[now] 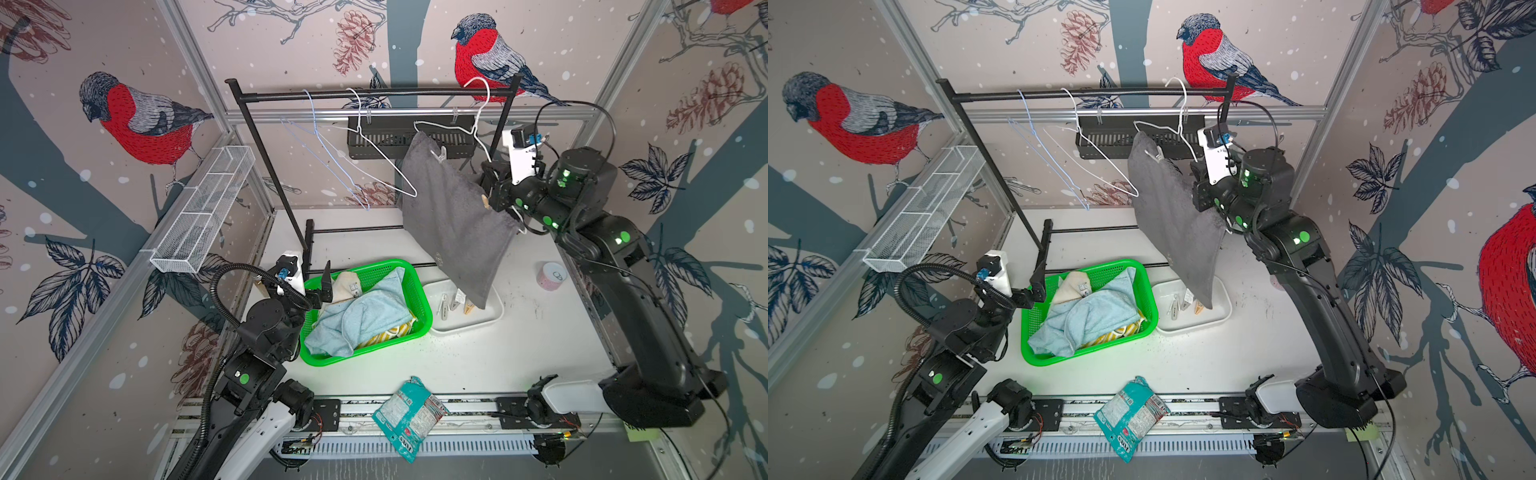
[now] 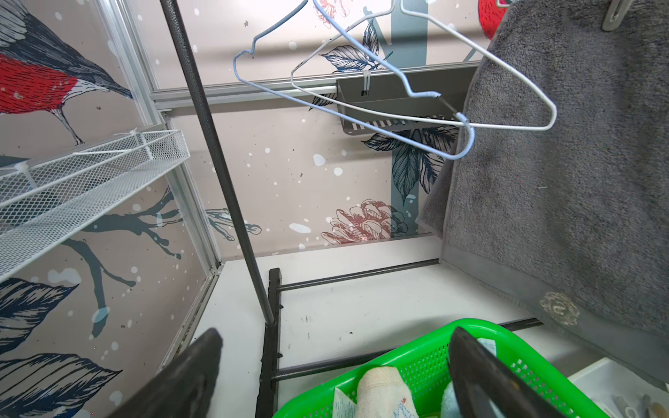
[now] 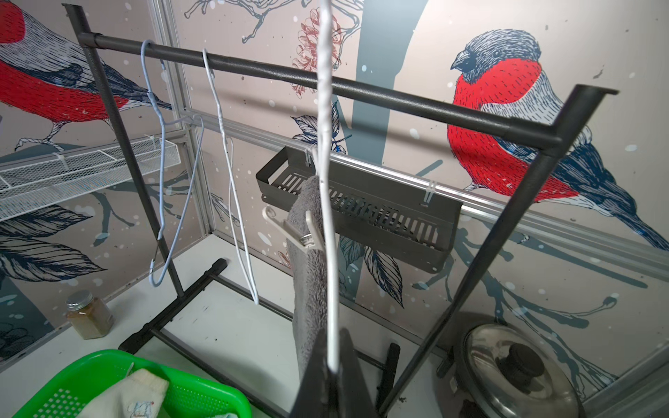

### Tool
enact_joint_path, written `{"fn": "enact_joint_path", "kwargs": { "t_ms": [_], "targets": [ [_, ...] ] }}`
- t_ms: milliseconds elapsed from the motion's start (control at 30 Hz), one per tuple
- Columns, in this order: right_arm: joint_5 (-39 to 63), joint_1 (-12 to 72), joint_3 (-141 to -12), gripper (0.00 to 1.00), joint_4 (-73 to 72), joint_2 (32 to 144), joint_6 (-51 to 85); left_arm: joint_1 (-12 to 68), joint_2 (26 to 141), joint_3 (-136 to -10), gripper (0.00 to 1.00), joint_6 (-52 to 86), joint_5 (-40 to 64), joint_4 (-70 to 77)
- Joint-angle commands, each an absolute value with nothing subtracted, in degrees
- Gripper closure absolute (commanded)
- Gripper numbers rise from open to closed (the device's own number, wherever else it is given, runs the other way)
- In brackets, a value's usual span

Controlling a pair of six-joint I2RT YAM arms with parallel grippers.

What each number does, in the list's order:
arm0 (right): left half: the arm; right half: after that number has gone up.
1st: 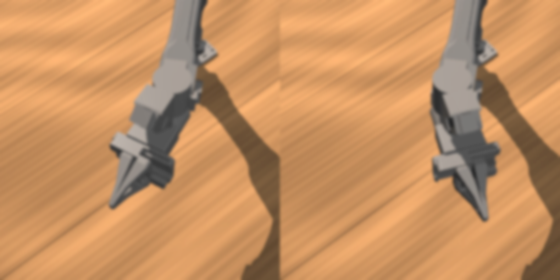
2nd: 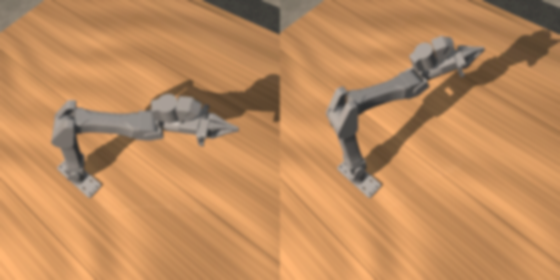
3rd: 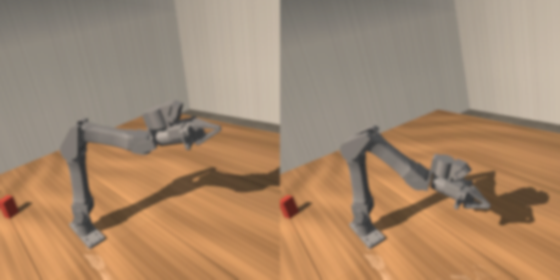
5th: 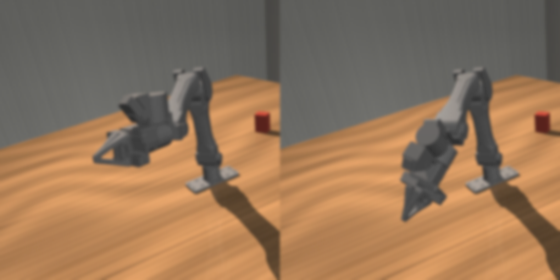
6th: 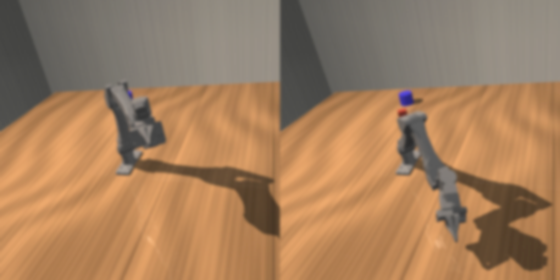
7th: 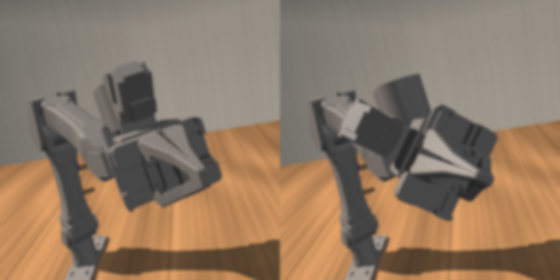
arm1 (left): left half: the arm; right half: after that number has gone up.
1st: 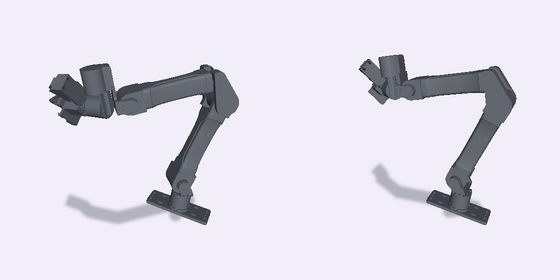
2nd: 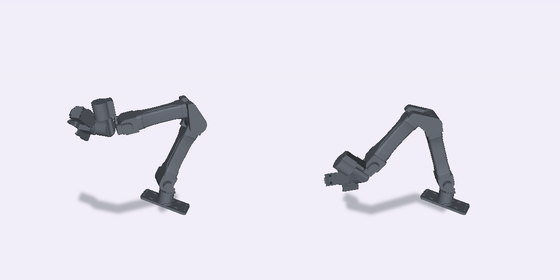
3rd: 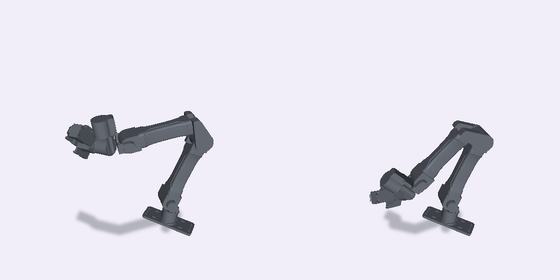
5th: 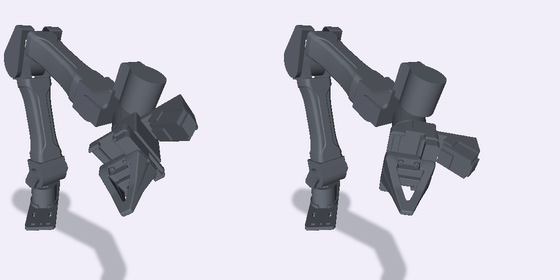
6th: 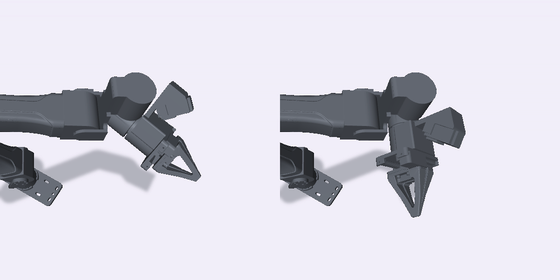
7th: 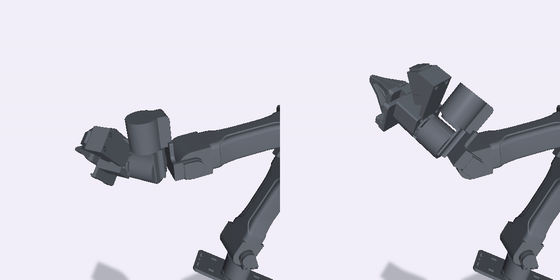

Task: Remove the clothespins securing towels to the hanger
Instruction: Pick up the hanger from the clothesline.

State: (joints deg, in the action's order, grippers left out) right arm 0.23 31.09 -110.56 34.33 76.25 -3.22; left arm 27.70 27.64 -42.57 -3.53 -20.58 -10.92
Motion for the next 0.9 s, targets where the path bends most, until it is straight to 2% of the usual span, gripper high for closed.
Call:
{"fn": "enact_joint_path", "kwargs": {
  "t_ms": [0,300,467,633,867],
  "targets": [
    [-0.45,31.23,-110.84,0.99,35.53,72.83,-3.49,27.76,29.25,-44.64,0.04,-5.07,-16.73,-11.83],
    [-0.18,31.31,-114.41,0.99,48.28,65.23,-4.60,27.77,34.28,-50.30,0.10,-4.49,-9.71,-10.09],
    [5.54,31.36,-113.69,0.99,51.50,59.85,-6.13,27.70,37.74,-53.78,0.12,-2.54,-6.41,-11.72],
    [16.49,31.33,-108.92,0.99,50.77,54.35,-9.73,27.77,38.55,-54.82,0.12,-1.63,-2.47,-10.33],
    [22.97,31.29,-109.11,0.99,52.26,55.59,-13.87,27.77,40.45,-61.62,0.11,-0.52,-2.04,-13.83]
  ]
}}
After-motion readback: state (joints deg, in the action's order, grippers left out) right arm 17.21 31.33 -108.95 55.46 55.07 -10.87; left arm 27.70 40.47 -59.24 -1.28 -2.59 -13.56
